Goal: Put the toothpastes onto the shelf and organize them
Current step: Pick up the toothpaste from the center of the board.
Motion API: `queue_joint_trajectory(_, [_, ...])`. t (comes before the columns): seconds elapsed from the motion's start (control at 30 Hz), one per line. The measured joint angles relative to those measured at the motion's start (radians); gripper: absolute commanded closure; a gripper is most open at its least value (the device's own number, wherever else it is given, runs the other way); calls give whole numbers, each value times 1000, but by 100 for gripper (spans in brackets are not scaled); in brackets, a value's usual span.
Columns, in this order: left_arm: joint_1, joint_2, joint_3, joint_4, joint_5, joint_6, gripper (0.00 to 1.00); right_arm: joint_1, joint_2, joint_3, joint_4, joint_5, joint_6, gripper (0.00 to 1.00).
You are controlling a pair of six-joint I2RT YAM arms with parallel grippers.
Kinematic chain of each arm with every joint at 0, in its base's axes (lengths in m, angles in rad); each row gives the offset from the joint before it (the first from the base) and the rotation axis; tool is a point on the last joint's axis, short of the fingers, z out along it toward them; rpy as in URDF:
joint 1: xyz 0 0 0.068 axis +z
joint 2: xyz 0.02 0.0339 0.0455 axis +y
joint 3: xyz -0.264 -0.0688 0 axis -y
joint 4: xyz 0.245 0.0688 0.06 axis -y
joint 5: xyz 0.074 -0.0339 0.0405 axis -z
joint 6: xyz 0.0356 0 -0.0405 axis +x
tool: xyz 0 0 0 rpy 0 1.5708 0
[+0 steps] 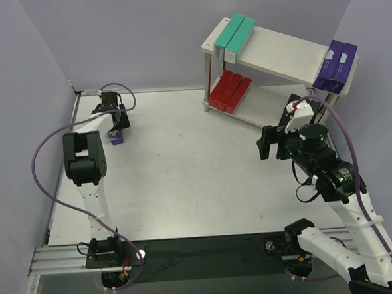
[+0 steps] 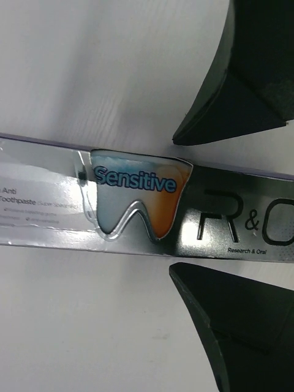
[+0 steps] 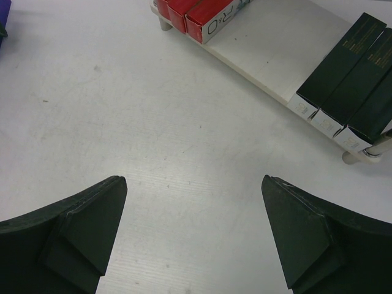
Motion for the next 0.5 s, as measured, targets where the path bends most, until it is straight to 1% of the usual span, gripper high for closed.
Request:
queue_joint_trajectory(0.13, [9,31,61,-32,51,8,24,0,4,-6,-1,0,0,1])
queue_joint_trajectory(0.17, [13,41,77,-43,61,9,29,0,6,-7,0,0,0,1])
queue_joint_trajectory(0.3, [30,74,130,-75,116,11,35,0,11,-12,0,-1,1,1])
queue_joint_trajectory(0.37, [36,74,132,-83,146,10,38,0,11,-18,0,-1,3,1])
queue_joint_trajectory(0.5, [43,53,99,-70,215,-1,47,1,9,-37,0,-10,9,1])
